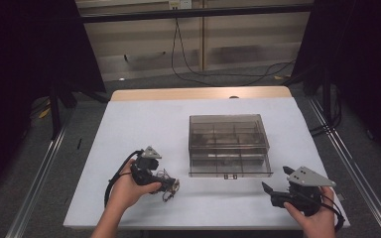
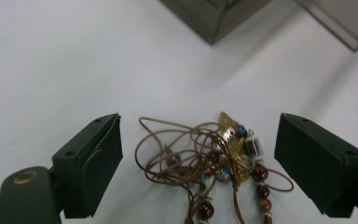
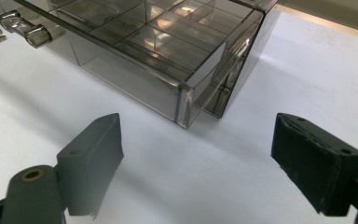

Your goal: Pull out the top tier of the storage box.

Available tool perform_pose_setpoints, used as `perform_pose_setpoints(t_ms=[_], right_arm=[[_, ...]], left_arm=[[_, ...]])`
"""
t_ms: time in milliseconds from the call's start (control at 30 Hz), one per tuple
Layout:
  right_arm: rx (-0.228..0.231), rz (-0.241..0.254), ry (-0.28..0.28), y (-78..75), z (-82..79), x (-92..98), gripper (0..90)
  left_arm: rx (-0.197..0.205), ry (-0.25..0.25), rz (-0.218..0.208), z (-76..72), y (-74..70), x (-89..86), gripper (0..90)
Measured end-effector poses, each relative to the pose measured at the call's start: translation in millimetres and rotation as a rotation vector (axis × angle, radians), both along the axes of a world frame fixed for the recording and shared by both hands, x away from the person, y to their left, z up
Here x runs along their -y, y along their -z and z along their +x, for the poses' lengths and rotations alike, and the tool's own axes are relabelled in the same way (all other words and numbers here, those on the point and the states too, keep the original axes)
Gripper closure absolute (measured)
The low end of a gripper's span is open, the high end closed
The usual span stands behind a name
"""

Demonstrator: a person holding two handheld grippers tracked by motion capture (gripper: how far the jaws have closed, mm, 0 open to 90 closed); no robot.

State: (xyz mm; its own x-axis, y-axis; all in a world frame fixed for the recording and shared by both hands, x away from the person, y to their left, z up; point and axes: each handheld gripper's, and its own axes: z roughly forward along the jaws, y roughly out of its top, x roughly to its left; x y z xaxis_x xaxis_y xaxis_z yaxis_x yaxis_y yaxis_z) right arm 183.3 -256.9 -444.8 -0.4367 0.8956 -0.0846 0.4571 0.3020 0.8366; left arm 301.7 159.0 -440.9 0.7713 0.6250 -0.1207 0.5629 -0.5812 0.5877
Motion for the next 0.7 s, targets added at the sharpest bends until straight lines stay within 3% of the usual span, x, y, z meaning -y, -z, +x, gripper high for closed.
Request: perform_pose_setpoints(t_ms=[167,700], right_arm=[[0.006,0.000,0.001,-0.2,0.6,0.4,15.1],[0.003,-0.007,-0.003,0.5,1.0,-1.4,14.8]], left_arm=[[-0.039,0.015,0.034,0.6,2.7,0.5,15.8],[-0.093,0.056,0.111,1.0,9.1,8.3,21.2]])
